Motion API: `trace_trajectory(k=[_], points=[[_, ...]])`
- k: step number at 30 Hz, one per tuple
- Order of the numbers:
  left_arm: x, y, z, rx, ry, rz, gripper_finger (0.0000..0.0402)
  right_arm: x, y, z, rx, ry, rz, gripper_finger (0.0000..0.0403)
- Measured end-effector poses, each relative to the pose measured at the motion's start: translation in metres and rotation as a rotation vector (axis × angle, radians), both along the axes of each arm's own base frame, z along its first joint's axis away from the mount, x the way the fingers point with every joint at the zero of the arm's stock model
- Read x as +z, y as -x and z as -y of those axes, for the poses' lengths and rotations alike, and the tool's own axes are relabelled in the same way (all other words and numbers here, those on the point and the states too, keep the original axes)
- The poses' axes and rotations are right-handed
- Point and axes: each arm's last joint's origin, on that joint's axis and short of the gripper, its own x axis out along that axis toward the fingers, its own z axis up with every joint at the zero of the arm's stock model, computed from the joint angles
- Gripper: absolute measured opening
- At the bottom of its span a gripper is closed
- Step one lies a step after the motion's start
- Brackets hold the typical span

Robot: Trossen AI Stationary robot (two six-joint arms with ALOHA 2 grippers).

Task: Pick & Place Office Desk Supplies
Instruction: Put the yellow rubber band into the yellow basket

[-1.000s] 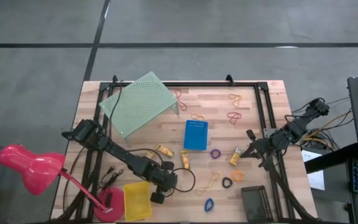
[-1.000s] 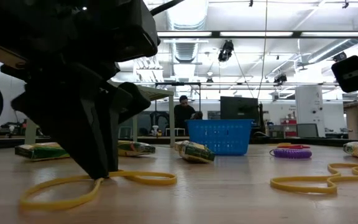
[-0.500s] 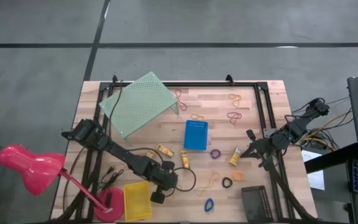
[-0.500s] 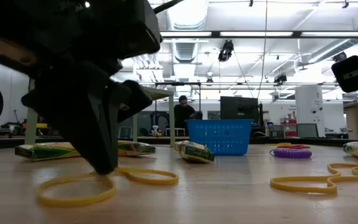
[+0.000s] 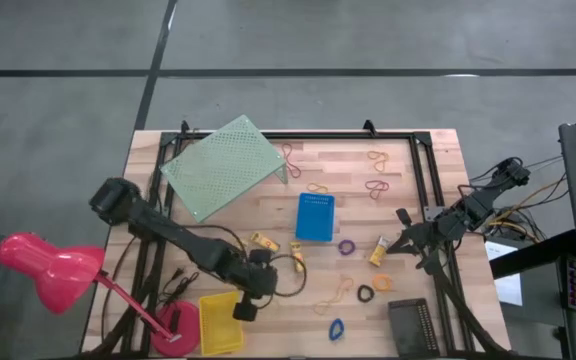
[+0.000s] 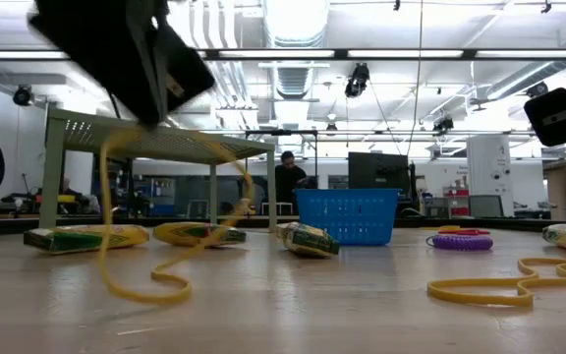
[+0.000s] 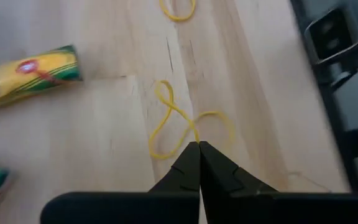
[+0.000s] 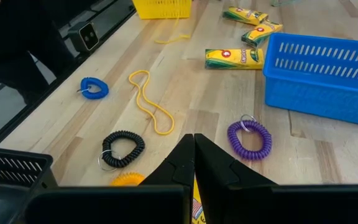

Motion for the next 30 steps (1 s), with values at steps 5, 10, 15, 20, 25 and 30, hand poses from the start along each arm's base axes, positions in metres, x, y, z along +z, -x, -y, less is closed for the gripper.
trace_trajectory(k=[5, 10, 15, 20, 25, 30], points=[[0.046, 0.018, -0.011, 0.086, 0.100, 0.073, 0.0000, 0.000, 0.000, 0.000, 0.000, 0.000, 0.000, 0.0008], [0.085, 0.045, -0.026, 0.156, 0.167, 0.126, 0.0000, 0.000, 0.000, 0.000, 0.000, -0.001, 0.000, 0.0008], [0.114, 0.074, -0.037, 0.199, 0.253, 0.140, 0.0001, 0.000, 0.000, 0.000, 0.001, -0.001, 0.001, 0.0008], [0.121, 0.098, -0.039, 0.264, 0.301, 0.045, 0.0001, 0.000, 0.000, 0.000, 0.000, -0.001, 0.001, 0.0008], [0.112, 0.110, -0.036, 0.403, 0.358, -0.127, 0.0001, 0.000, 0.000, 0.000, 0.000, -0.001, 0.001, 0.0008], [0.101, 0.115, -0.031, 0.424, 0.411, -0.231, 0.0001, 0.000, 0.000, 0.000, 0.000, -0.001, 0.001, 0.0008]])
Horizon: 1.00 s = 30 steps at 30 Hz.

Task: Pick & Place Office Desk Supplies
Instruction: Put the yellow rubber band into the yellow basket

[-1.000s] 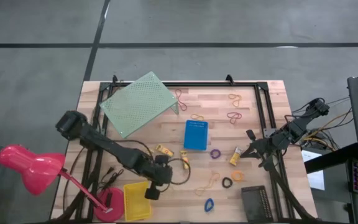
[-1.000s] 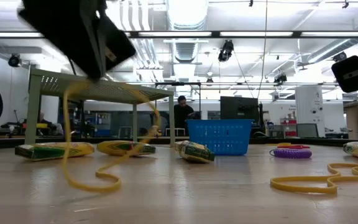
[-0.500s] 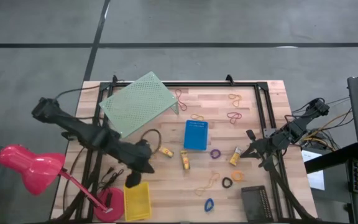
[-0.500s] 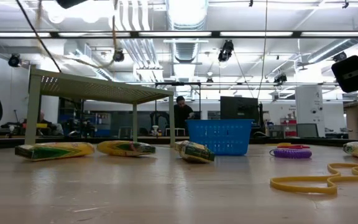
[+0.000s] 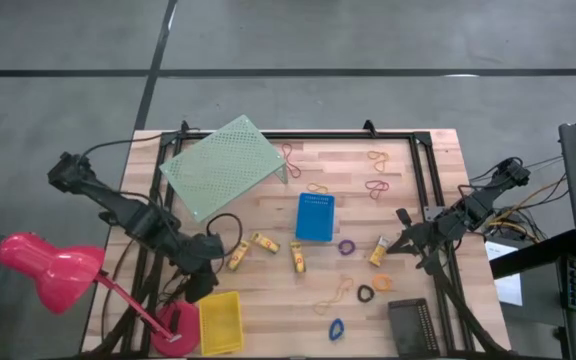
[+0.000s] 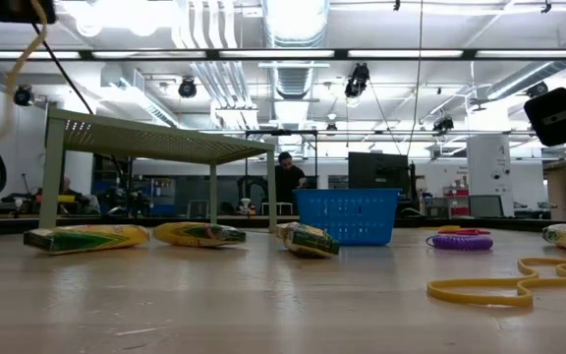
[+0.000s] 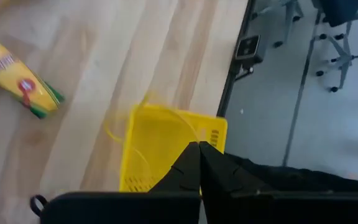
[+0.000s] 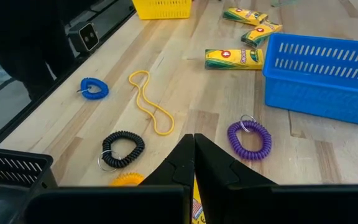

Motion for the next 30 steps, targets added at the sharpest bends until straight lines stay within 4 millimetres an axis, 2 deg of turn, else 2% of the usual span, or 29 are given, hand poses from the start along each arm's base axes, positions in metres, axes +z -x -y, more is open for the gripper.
trace_trajectory(k=[10, 16, 21, 30], points=[[-0.013, 0.009, 0.024, -0.105, 0.075, 0.026, 0.0001, 0.000, 0.000, 0.000, 0.000, 0.000, 0.000, 0.0008], [-0.022, 0.011, 0.034, -0.186, 0.091, 0.106, 0.0001, 0.000, 0.000, 0.000, 0.000, 0.000, 0.000, 0.0008], [-0.045, 0.010, 0.036, -0.205, 0.108, 0.142, 0.0001, 0.000, 0.000, 0.000, 0.000, 0.000, 0.000, 0.0008], [-0.101, 0.018, 0.029, -0.200, 0.132, 0.163, 0.0001, 0.000, 0.000, 0.000, 0.000, 0.000, 0.000, 0.0008]])
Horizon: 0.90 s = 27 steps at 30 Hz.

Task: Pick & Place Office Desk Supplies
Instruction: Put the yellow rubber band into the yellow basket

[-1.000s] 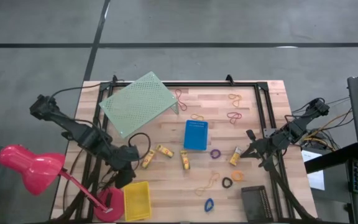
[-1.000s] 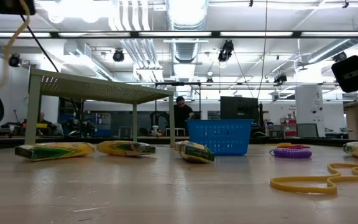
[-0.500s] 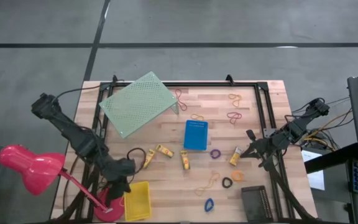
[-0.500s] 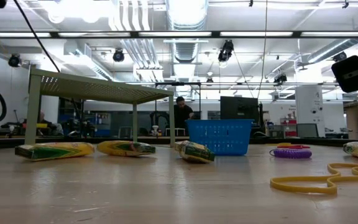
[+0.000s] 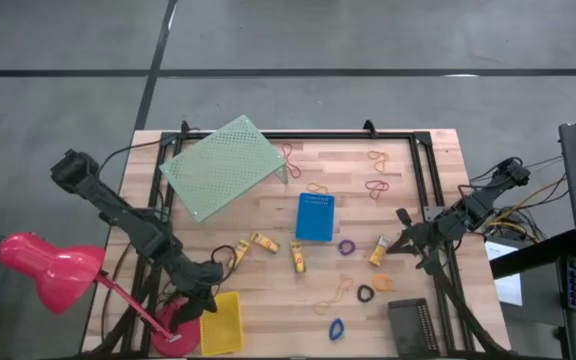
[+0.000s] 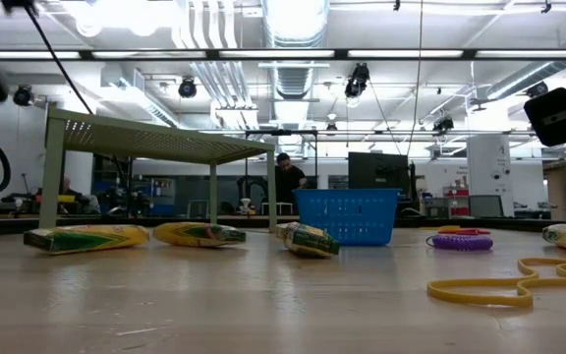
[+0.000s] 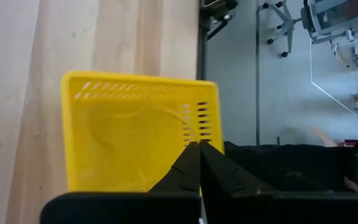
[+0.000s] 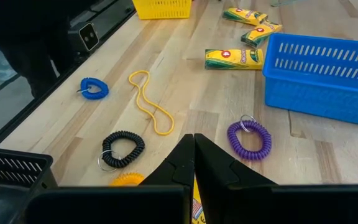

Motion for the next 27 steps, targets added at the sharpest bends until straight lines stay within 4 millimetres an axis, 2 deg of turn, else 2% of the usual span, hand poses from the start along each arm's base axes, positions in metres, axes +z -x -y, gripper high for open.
trace_trajectory(k=[7, 19, 22, 27], points=[[-0.031, 0.011, -0.009, 0.040, 0.007, -0.059, 0.0001, 0.000, 0.000, 0.000, 0.000, 0.000, 0.000, 0.0008], [-0.046, 0.019, -0.015, 0.045, -0.028, -0.104, 0.0003, 0.000, 0.000, 0.000, 0.000, 0.000, 0.000, 0.0008], [-0.045, 0.018, -0.015, 0.044, -0.020, -0.094, 0.0022, 0.000, 0.000, 0.000, 0.000, 0.000, 0.000, 0.0008], [-0.044, 0.017, -0.014, 0.045, -0.015, -0.090, 0.0089, 0.000, 0.000, 0.000, 0.000, 0.000, 0.000, 0.0008]])
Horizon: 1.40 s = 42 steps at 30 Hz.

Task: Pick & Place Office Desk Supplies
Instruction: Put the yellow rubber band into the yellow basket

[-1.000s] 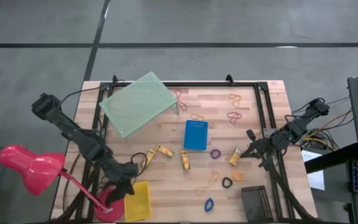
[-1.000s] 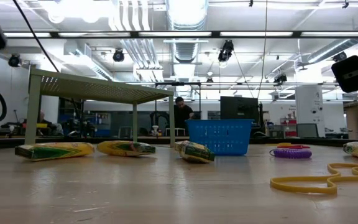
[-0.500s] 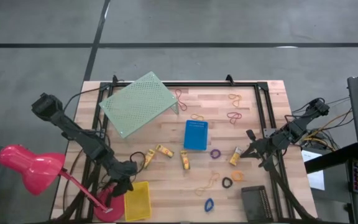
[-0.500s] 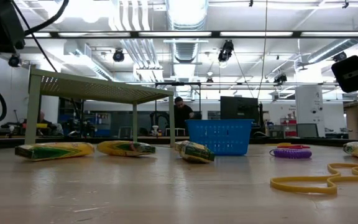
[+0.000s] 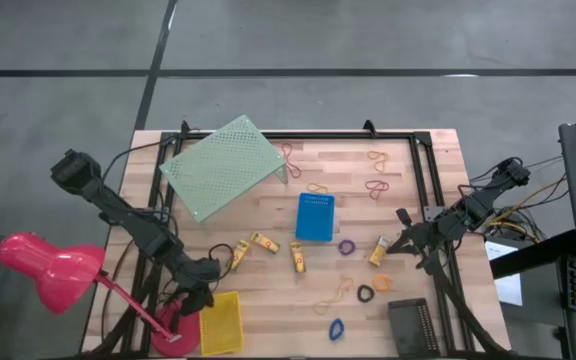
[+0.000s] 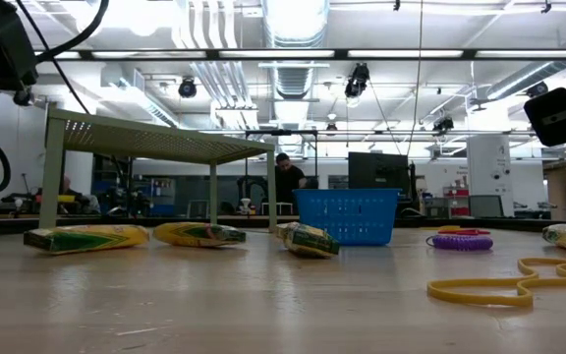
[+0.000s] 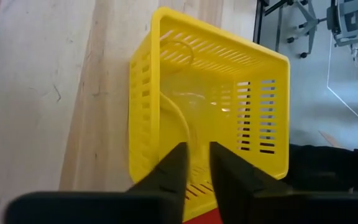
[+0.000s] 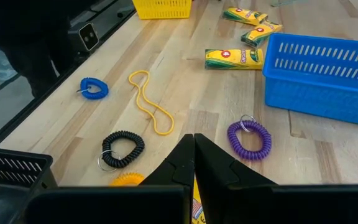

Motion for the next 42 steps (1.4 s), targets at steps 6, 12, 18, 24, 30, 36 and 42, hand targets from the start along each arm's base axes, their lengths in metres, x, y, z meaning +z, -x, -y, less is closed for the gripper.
trace_trajectory(k=[6, 12, 18, 24, 30, 36, 42], points=[[0.001, -0.001, 0.001, 0.002, 0.015, 0.016, 0.0169, 0.000, 0.000, 0.000, 0.000, 0.000, 0.000, 0.0008], [0.006, -0.003, 0.003, -0.010, 0.026, 0.032, 0.0227, 0.000, 0.000, 0.000, 0.000, 0.000, 0.000, 0.0008], [0.022, -0.011, 0.008, -0.061, 0.014, 0.131, 0.0243, 0.000, 0.000, 0.000, 0.000, 0.000, 0.000, 0.0008], [0.048, -0.023, 0.015, -0.089, -0.062, 0.316, 0.0233, 0.000, 0.000, 0.000, 0.000, 0.000, 0.000, 0.0008], [0.076, -0.034, 0.019, -0.142, -0.198, 0.538, 0.0224, 0.000, 0.000, 0.000, 0.000, 0.000, 0.000, 0.0008], [0.118, -0.041, 0.020, -0.184, -0.254, 0.745, 0.0218, 0.000, 0.000, 0.000, 0.000, 0.000, 0.000, 0.0008], [0.163, -0.039, -0.005, -0.119, -0.280, 0.925, 0.0218, 0.000, 0.000, 0.000, 0.000, 0.000, 0.000, 0.0008]])
